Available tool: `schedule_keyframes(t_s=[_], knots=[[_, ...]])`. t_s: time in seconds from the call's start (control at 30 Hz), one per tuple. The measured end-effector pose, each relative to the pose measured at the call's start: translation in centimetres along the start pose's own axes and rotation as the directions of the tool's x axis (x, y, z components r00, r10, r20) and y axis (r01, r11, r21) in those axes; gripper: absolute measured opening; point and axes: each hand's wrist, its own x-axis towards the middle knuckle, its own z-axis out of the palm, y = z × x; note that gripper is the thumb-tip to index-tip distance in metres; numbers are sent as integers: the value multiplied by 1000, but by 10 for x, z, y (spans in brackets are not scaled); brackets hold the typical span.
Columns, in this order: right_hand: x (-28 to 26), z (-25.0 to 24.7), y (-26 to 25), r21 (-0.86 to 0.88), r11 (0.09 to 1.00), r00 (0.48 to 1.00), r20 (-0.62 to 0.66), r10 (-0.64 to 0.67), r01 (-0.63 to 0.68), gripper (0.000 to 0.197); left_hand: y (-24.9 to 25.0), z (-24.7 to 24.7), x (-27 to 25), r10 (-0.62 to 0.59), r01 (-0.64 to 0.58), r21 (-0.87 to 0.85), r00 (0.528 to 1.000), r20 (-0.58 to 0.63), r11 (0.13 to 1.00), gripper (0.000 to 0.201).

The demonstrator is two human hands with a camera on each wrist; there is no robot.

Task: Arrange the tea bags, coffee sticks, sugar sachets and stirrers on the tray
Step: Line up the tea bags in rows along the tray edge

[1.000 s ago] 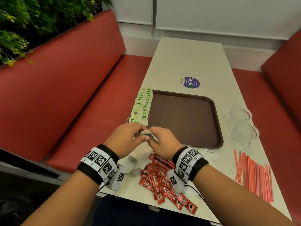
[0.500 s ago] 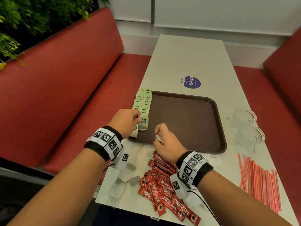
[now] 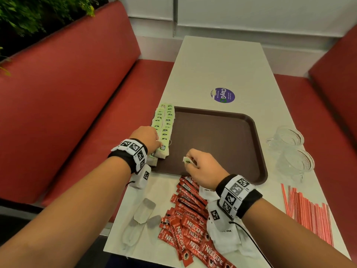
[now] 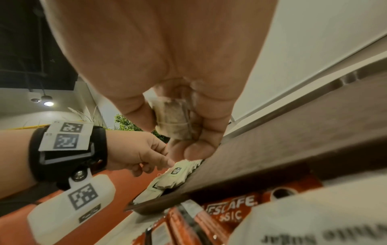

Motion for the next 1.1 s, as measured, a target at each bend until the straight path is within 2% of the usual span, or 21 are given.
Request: schedule_keyframes(t_s=[0.07, 0.2, 0.33, 0.43, 0.57, 0.67, 0.73, 0.77, 0.83, 0.9, 0.93, 1.0, 1.1], knots=[[2, 1, 2, -27, 1000, 1000, 0, -1, 1, 12, 4, 0, -1, 14, -14, 29, 1000, 9, 999, 28], [7, 3, 7, -44, 999, 1000, -13, 2, -2, 14, 13, 10, -3, 19, -37, 159, 993, 114, 987, 38], [8, 1, 7, -9, 1000, 1000, -18, 5, -5, 10, 21, 22, -1, 22, -42, 234, 996, 88, 971, 47], [8, 1, 6, -15, 1000, 1000, 3, 1, -1, 10, 26, 24, -1, 21, -38, 236, 997, 74, 971, 47], [9, 1, 4, 1, 1000, 1000, -13, -3, 3, 7, 27, 22, -1, 23, -36, 208, 998, 63, 977, 36], [11, 0, 5, 2, 1000, 1000, -26, -2, 3, 7, 24, 21, -3, 32, -44, 221, 998, 58, 974, 39], [14, 1, 6, -39, 999, 999, -43, -17, 15, 9, 23, 15, -6, 77, -79, 192, 997, 16, 978, 41], [15, 1, 6, -57, 998, 998, -52, -20, 17, 11, 22, 12, -9, 125, -123, 121, 992, -15, 985, 39], [17, 1, 7, -67, 998, 997, -70, -19, 15, 14, 20, 7, -18, 255, -261, -114, 965, -65, 959, 37], [19, 1, 6, -69, 997, 996, -89, -22, 16, 15, 20, -1, -34, 384, -388, -319, 920, -77, 865, 38], [20, 2, 6, -62, 998, 994, -103, -30, 24, 15, 20, -3, -42, 441, -435, -368, 895, -74, 822, 32], [21, 2, 3, -42, 998, 991, -127, -49, 44, 15, 19, -6, -51, 529, -522, -320, 846, -75, 790, 16], [23, 4, 0, -62, 996, 990, -124, -65, 57, 16, 14, -6, -50, 569, -585, -240, 810, -141, 774, 6]])
